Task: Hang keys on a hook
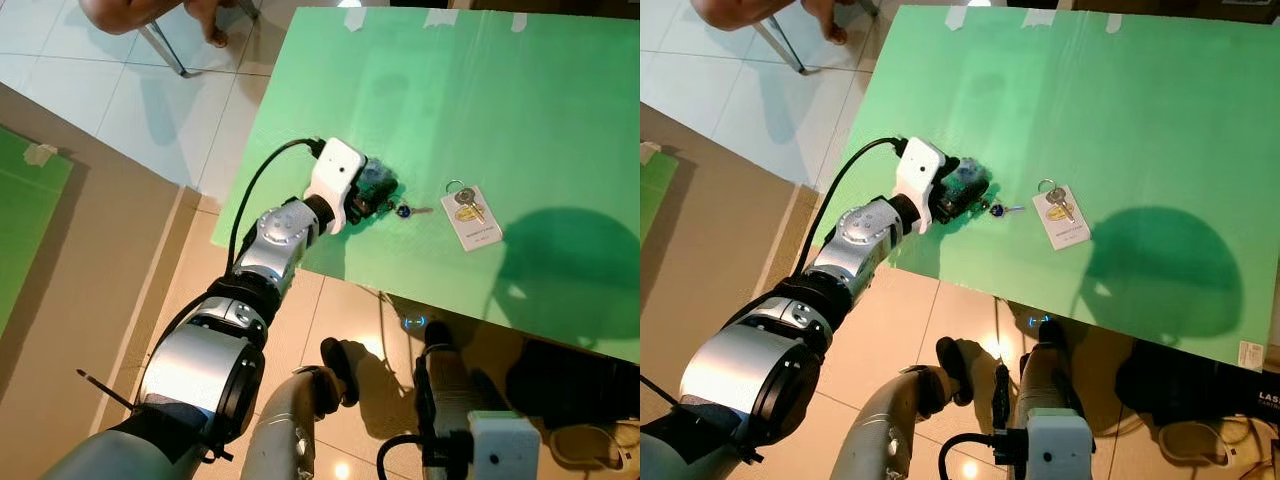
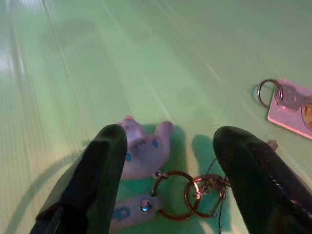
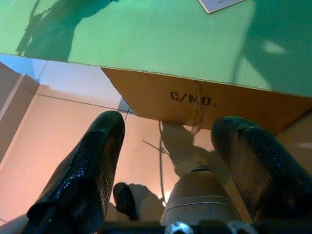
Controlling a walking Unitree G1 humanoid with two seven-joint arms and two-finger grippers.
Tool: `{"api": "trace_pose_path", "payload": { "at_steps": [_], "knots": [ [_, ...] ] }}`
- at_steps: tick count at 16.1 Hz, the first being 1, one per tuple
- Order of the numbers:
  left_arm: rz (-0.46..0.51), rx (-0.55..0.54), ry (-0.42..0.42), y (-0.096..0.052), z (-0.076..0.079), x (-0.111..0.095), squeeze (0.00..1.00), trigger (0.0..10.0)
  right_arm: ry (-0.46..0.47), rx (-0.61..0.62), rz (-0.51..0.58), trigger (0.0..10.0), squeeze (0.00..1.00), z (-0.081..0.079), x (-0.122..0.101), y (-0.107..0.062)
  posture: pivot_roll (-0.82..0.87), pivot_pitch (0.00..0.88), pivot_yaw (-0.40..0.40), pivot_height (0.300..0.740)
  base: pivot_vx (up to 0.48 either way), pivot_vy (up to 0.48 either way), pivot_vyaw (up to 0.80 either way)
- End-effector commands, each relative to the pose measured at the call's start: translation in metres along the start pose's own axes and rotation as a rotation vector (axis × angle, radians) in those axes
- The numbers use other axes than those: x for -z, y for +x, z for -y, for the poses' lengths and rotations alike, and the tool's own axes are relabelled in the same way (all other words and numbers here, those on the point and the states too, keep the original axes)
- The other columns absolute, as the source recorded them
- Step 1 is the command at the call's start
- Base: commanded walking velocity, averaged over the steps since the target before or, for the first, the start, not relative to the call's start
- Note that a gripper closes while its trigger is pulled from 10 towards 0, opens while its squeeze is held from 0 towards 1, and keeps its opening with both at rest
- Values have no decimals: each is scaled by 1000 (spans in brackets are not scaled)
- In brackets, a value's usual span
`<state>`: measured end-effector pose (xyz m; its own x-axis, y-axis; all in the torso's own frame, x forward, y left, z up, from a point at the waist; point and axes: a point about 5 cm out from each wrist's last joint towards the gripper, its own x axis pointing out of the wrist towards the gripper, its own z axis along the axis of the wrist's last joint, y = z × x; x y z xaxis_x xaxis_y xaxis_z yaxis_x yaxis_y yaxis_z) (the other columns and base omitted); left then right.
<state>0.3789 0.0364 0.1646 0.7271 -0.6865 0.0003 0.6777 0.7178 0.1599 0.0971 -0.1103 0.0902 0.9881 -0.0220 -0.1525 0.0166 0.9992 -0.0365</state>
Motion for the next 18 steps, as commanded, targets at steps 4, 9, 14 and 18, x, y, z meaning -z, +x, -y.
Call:
{"api": "trace_pose_path", "payload": {
  "at_steps": [4,9,14,18],
  "knots": [
    [-67,-26,-1,-1,3,12,1000,10000,49,-37,-44,10000,0,-14,0,-16,-591,461,305,740,0,0,0],
    [-73,-42,23,4,7,8,0,10000,53,-31,-47,10000,0,-18,-2,-18,-599,470,310,740,0,0,0],
    [-70,-65,65,7,6,4,0,10000,63,-27,-60,10000,0,-23,-4,-25,-620,492,307,740,0,0,0],
    [-78,-132,94,7,-4,-2,0,10000,62,-26,-72,10000,0,-22,-3,-29,-625,492,298,740,0,0,0]
  ]
}}
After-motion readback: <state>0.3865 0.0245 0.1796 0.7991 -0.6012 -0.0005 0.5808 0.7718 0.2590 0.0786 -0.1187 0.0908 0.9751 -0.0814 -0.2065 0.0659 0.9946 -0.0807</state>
